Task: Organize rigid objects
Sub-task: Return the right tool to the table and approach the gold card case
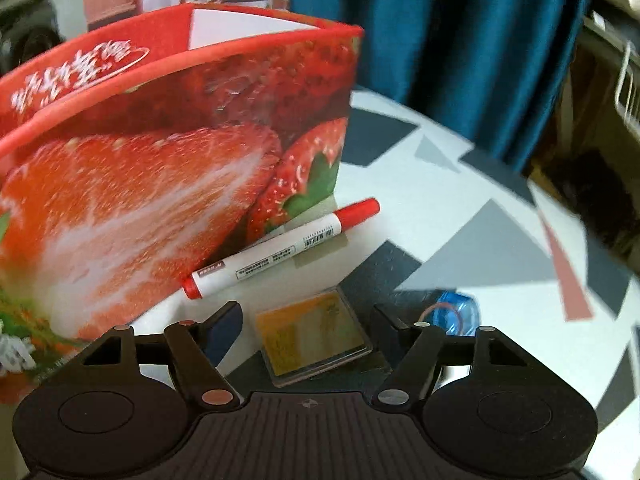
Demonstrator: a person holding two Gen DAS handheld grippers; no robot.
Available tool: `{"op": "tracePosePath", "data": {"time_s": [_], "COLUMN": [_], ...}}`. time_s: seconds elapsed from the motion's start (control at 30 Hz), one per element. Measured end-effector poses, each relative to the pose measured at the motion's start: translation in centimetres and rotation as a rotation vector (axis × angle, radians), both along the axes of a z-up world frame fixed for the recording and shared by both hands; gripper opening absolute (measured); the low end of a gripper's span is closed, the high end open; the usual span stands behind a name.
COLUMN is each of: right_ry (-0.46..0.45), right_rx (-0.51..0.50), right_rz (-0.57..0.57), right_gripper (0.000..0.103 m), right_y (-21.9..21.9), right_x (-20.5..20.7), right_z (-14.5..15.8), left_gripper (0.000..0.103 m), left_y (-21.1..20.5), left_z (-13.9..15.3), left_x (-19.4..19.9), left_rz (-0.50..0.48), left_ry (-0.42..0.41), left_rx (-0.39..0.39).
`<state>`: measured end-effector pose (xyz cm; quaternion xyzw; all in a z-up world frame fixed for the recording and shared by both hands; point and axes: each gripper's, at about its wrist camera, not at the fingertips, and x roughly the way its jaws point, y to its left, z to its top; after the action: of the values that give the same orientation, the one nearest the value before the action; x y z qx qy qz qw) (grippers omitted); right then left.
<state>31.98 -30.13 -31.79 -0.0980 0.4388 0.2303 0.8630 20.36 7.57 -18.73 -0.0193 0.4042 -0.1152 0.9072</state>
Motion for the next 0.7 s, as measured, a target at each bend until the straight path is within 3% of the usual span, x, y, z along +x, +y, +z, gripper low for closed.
{"op": "tracePosePath", "data": {"time_s": [0.2, 0.43, 0.7], "right_ry": [-0.05, -0.121, -0.166], "right_rx": [0.027, 0.044, 0.052], "right_rz": [-0.086, -0.314, -0.487], "right_gripper": [0.061, 0.058, 0.056], "right_y": [0.0, 1.3, 2.9], "right_x": [-1.7, -4.4, -7.8], "right_z": [-0.2, -0.6, -0.8], "left_gripper": [0.012, 0.012, 0.012], "left_y": [0.0, 0.0, 0.1], "left_z": [0.0, 0.0, 0.0], "left_x": [0.0, 0.0, 0.0], "left_rz": [0.0, 0.001, 0.002], "left_ry": [0.0, -0.001, -0.006], "left_rx": [-0.001, -0.004, -0.008]}}
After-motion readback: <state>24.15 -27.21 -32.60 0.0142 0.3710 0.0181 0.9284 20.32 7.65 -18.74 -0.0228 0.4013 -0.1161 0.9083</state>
